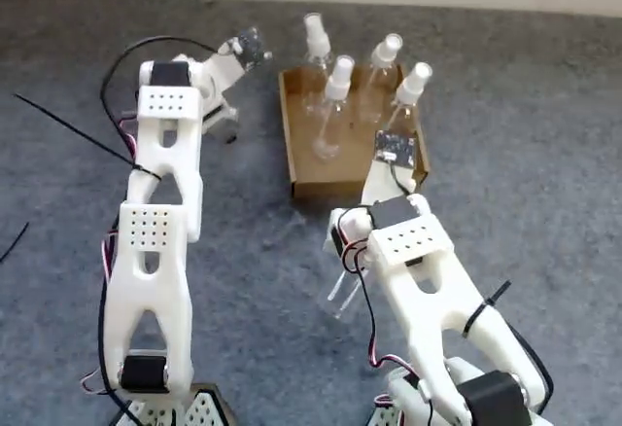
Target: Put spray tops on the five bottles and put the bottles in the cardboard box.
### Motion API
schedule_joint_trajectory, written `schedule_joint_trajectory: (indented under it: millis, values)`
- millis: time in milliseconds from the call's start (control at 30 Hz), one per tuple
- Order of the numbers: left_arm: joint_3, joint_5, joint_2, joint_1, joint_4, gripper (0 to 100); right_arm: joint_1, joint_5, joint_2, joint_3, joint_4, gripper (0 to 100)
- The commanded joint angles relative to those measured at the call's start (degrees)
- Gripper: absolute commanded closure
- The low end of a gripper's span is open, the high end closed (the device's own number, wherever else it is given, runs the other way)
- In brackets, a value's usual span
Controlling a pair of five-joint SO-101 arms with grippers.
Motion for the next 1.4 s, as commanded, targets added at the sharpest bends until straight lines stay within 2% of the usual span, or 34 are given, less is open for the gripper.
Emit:
schedule_joint_trajectory:
  millis: [0, 133, 233, 333, 400, 500, 633, 767, 867, 967, 1167, 1367]
  values:
    - [-6.5, -1.2, 2.0, 1.2, 0.4, 70, -0.6, -0.5, 0.0, -2.0, -2.2, 78.5]
    - [-8.0, -1.2, 4.4, 1.4, 0.4, 71, -0.6, -0.4, -0.1, -0.5, -2.2, 78.6]
    - [-8.0, -1.2, 4.9, 1.4, 0.8, 81, -0.3, -0.4, -0.1, 0.6, -2.0, 79.6]
    - [-7.9, -1.0, 4.8, 1.4, 0.9, 93, -0.1, -0.2, -0.1, 1.6, -2.0, 84.8]
    - [-7.9, -1.0, 4.6, 1.4, 2.3, 96, -0.1, 3.5, -0.1, 2.3, -2.0, 86.9]
    - [-8.0, -0.5, 4.4, 1.5, 8.4, 96, 0.5, 8.8, -0.2, 3.6, -1.2, 87.5]
    - [-9.3, 7.0, 2.4, 1.5, 16.2, 96, 4.4, 11.6, -0.2, 3.8, 3.9, 87.5]
    - [-12.1, 18.0, -0.3, 1.1, 23.2, 96, 7.4, 23.3, -0.6, 3.8, 9.3, 87.5]
    - [-11.2, 26.5, -2.9, -0.4, 23.3, 96, 10.0, 30.0, -0.7, 3.8, 11.4, 87.5]
    - [-5.6, 30.8, -6.5, -1.3, 23.3, 97, 13.1, 37.1, -0.7, 3.8, 12.4, 87.5]
    - [14.8, 37.5, -16.6, -1.5, 23.3, 96, 20.4, 48.5, -0.7, 3.7, 12.8, 87.5]
    - [33.1, 40.6, -26.1, -1.4, 23.3, 96, 29.1, 61.9, -0.1, 0.3, 12.5, 87.5]
